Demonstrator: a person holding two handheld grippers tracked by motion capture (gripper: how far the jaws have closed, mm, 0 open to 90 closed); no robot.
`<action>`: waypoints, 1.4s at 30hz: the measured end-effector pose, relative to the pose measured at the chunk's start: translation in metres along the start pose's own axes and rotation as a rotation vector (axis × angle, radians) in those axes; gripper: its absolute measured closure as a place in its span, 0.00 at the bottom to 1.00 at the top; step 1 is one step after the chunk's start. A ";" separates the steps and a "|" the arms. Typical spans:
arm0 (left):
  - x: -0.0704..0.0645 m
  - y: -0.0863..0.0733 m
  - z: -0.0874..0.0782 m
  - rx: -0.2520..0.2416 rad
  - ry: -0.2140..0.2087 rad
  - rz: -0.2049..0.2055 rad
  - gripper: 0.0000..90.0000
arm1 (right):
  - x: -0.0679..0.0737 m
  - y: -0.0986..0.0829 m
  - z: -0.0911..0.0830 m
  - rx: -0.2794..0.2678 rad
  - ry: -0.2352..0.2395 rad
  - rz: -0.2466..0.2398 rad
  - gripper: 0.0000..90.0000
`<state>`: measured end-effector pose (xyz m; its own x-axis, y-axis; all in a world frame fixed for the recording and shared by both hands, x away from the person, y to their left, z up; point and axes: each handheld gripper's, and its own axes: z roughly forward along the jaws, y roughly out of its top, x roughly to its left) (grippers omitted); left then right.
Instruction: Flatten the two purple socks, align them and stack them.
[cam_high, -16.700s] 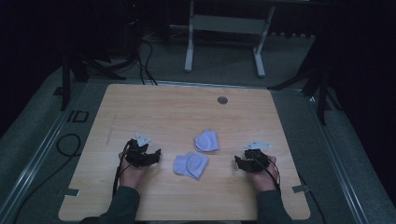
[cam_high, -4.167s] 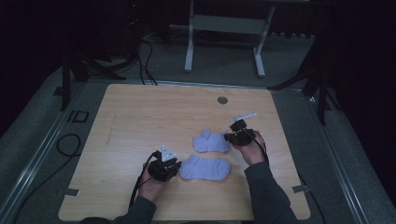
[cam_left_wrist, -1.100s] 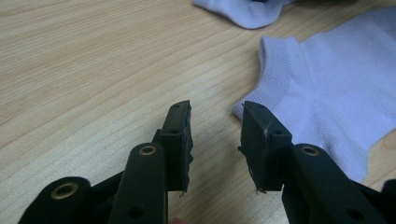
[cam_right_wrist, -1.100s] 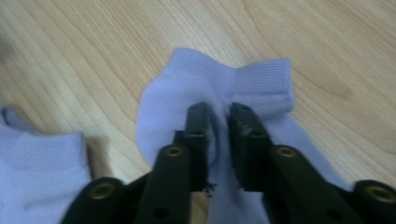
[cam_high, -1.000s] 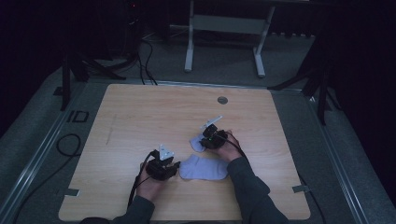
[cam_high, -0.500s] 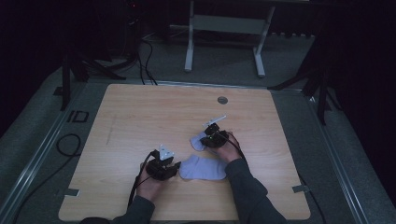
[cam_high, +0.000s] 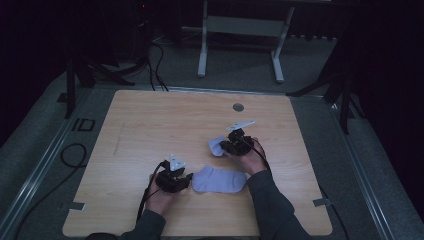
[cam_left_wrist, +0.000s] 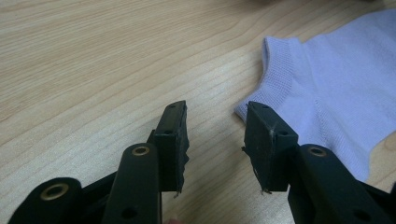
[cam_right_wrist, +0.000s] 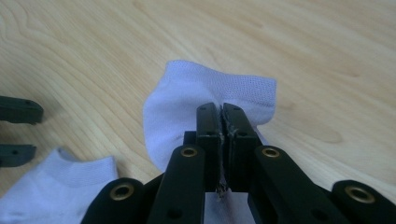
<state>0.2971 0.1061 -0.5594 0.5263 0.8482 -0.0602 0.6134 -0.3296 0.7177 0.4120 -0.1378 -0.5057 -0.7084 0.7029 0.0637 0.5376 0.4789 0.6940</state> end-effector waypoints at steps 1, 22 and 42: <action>0.000 0.000 0.000 0.000 0.000 0.000 0.66 | 0.000 0.000 -0.003 -0.009 -0.001 0.002 0.96; 0.000 0.000 -0.001 -0.003 0.002 -0.009 0.66 | 0.017 -0.001 -0.068 -0.161 0.050 -0.033 0.96; -0.009 0.001 -0.004 -0.010 -0.058 0.011 0.74 | 0.030 -0.029 -0.100 -0.183 0.015 -0.055 0.96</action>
<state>0.2904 0.0994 -0.5550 0.5661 0.8192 -0.0924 0.6016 -0.3338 0.7257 0.3288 -0.1835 -0.4521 -0.7422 0.6694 0.0320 0.4069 0.4121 0.8152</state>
